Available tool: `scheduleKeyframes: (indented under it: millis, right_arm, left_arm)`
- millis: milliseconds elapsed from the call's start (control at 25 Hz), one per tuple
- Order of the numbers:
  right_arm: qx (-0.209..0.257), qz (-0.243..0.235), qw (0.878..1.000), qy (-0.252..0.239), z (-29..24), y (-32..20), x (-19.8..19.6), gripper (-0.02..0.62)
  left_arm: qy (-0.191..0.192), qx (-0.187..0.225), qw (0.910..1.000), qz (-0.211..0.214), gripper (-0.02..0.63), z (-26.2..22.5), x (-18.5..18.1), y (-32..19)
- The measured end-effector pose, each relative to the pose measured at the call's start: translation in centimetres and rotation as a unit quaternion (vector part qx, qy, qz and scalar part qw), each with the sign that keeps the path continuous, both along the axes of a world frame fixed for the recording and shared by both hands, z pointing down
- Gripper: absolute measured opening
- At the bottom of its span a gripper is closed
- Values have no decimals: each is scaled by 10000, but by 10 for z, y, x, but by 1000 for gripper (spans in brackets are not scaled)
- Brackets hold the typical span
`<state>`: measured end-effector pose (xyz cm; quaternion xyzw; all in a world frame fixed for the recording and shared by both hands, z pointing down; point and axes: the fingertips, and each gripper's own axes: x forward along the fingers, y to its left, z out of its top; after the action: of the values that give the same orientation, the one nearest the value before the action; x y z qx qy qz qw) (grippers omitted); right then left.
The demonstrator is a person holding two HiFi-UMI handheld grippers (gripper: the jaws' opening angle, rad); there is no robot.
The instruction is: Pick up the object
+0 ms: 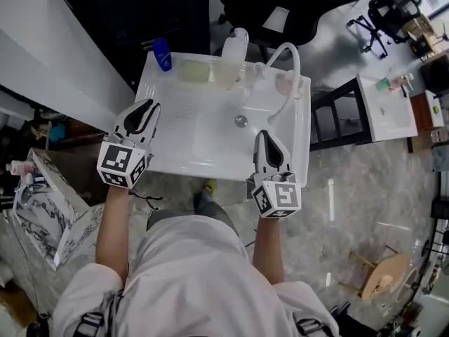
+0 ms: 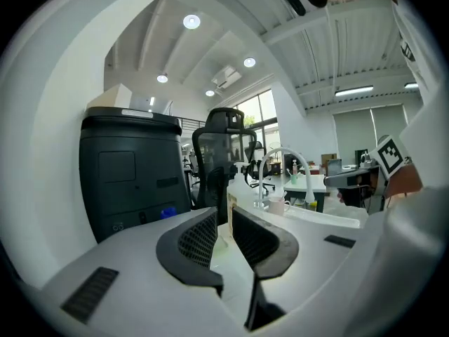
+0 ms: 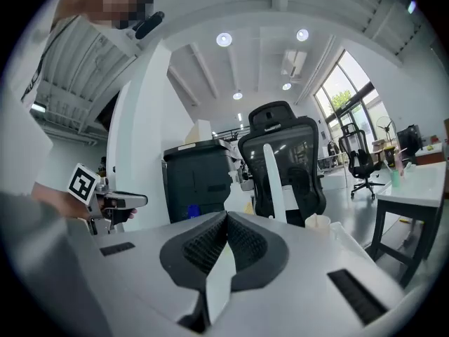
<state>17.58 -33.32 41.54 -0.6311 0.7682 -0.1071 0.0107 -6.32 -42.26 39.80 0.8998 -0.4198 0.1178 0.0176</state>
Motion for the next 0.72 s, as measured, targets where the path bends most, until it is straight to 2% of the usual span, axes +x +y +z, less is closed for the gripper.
scheduleKeyframes:
  millis: [240,360,600,720]
  right_arm:
    - [-259,-228,9993,-131,29,-33,-6,5]
    - [-414,-265,9986,-183,43,-49,-10,5]
    - [-600,-163,9978,-215,62,-80,-15,5]
    - [-694,-77,9974,-201,73,-96,-24,5]
  left_arm:
    - [-734,-165,9968,255,66,43,18,-40]
    - [-1264,-72,9907,507,66,64,25,-59]
    - [-2147,-18,9681,1291,66,102,52,-99]
    - [-2612,-26,9492,1755,66,129,58,-123]
